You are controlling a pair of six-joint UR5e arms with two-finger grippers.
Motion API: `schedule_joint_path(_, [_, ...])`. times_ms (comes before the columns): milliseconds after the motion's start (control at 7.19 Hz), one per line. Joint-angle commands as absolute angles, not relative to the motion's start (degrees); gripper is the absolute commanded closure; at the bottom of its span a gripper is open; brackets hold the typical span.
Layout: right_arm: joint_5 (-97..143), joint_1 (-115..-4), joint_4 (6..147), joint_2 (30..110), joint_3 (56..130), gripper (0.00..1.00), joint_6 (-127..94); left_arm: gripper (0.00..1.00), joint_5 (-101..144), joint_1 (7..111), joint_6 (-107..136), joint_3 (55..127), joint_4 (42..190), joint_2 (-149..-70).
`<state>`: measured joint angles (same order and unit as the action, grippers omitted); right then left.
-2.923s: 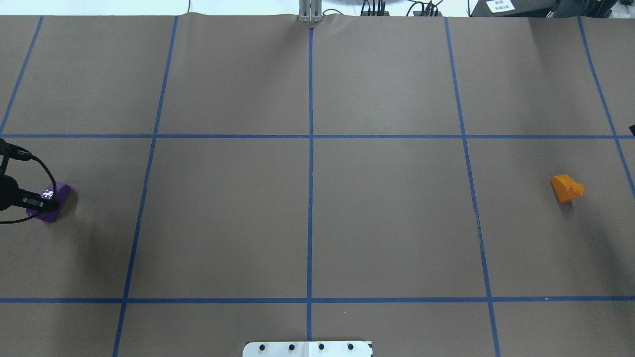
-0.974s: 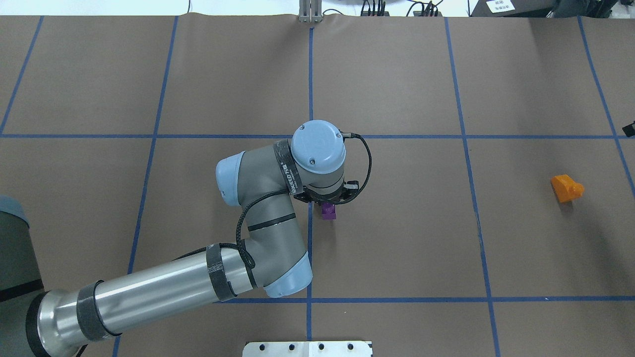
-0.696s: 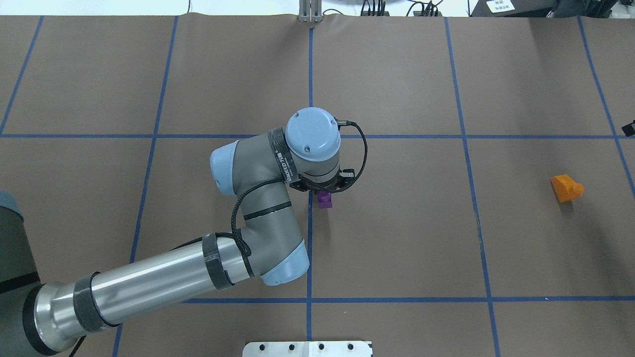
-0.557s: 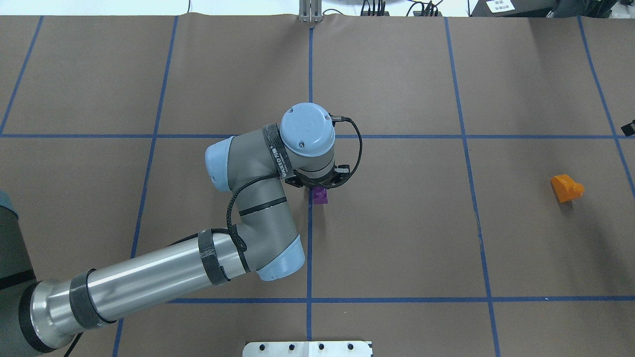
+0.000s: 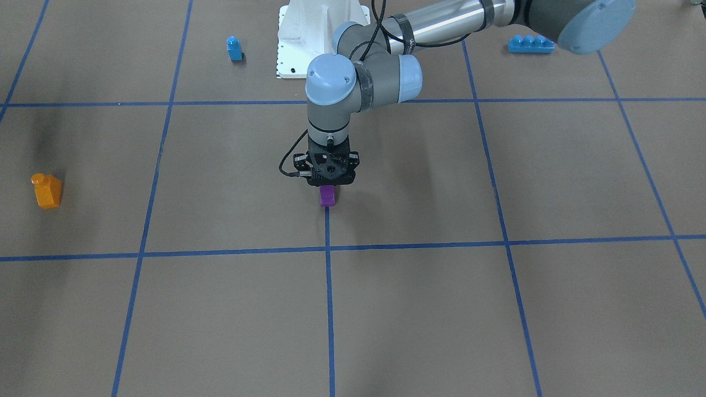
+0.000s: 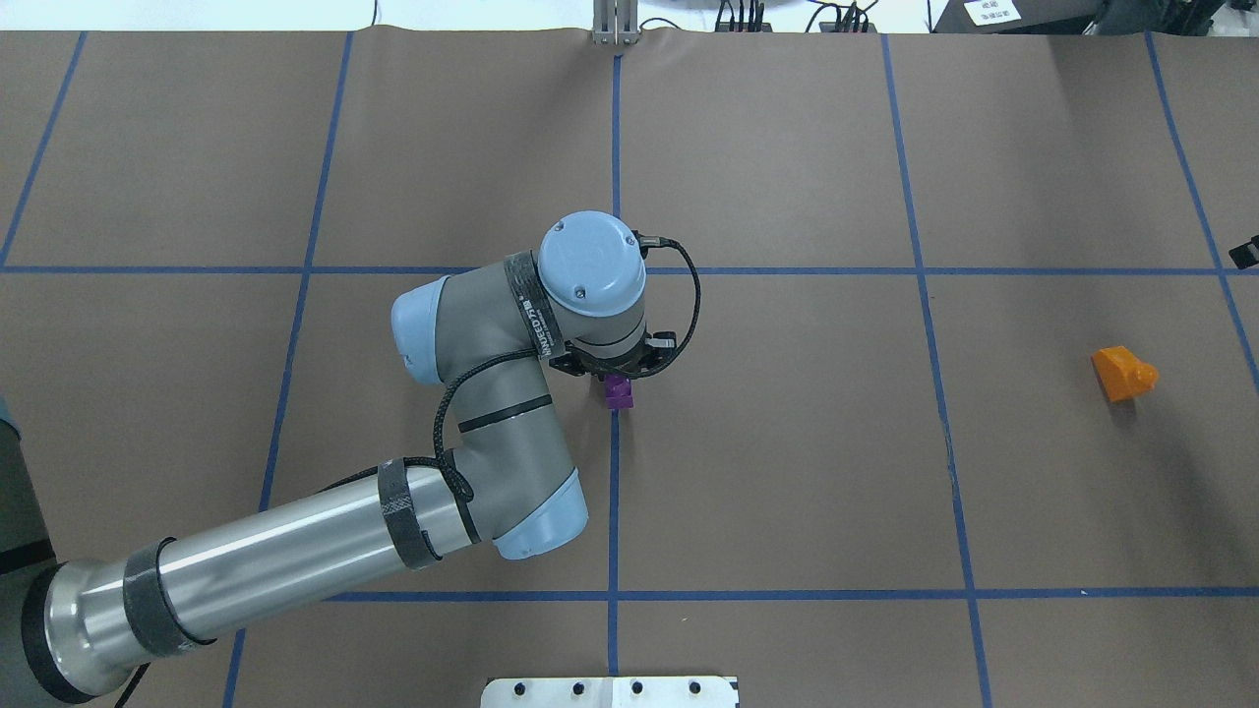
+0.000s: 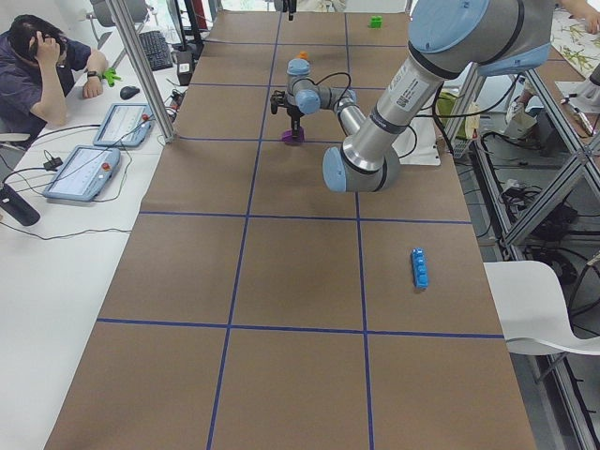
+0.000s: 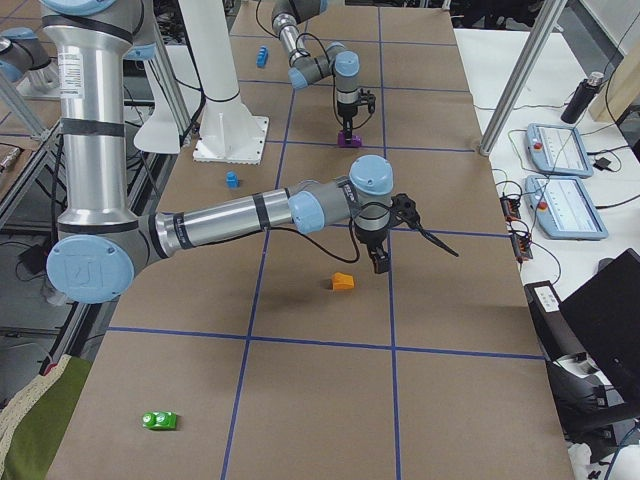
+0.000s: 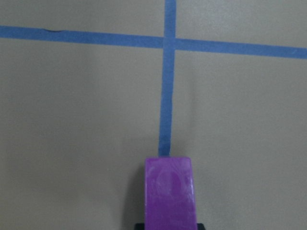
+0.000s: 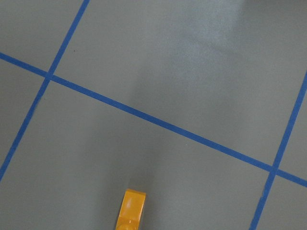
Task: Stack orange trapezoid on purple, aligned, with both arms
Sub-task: 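Lower the purple block onto the table and open the left gripper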
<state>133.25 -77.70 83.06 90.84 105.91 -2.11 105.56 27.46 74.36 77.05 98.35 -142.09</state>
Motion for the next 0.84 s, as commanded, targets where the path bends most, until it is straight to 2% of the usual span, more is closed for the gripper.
schedule_joint_path(0, [133.2,-77.7,83.1,90.8,105.9,0.0,-2.1,1.0,105.5,27.2,74.4,77.1,98.3,-142.0])
schedule_joint_path(696, [133.2,-77.7,83.1,90.8,105.9,0.0,-2.1,0.93,105.4,27.0,72.3,77.1,98.3,-141.9])
